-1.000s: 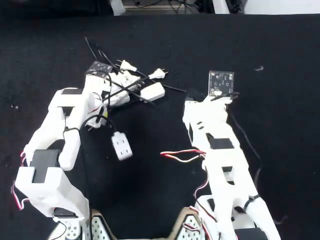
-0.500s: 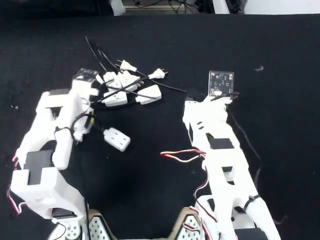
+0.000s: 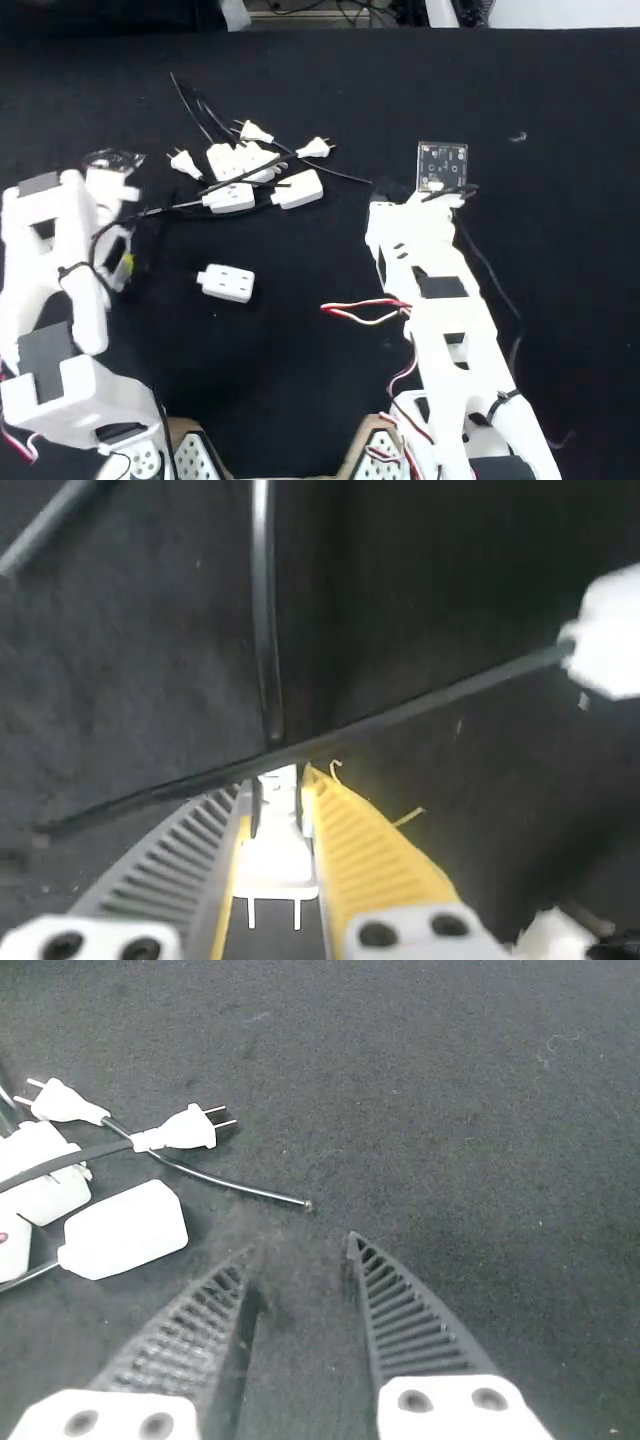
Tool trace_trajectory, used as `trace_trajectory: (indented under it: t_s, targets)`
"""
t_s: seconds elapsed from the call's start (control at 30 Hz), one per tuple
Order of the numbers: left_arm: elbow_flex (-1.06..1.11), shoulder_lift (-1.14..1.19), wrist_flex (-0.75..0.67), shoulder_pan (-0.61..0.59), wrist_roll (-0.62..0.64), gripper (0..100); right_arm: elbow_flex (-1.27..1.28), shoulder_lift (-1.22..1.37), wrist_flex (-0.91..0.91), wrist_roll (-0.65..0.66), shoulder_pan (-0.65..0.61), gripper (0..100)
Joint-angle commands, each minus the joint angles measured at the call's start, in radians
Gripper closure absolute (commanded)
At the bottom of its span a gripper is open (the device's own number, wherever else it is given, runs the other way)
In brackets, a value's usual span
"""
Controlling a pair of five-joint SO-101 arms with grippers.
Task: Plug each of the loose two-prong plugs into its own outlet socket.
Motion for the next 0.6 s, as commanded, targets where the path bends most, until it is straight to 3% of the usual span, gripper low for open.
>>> trace_trajectory:
  t_s: [0.0,0.13,0.4,0.47,0.57]
  targets:
    - [-0.162,-0.051,0.098,-0.139,-0.063,97,-0.018,-0.004,-0.023,0.012,-0.012,88.1]
    - [-0.286,-0.043,0.117,-0.272,-0.068,97,-0.018,-0.004,-0.023,0.012,-0.012,88.1]
    - [-0.387,-0.051,0.069,-0.466,-0.192,97,-0.016,-0.004,-0.023,0.012,-0.012,88.1]
    - [-0.421,-0.052,0.066,-0.489,-0.178,97,-0.016,-0.004,-0.023,0.012,-0.012,88.1]
    - [-0.475,-0.052,0.178,-0.452,-0.112,97,-0.016,-0.004,-0.023,0.012,-0.012,88.1]
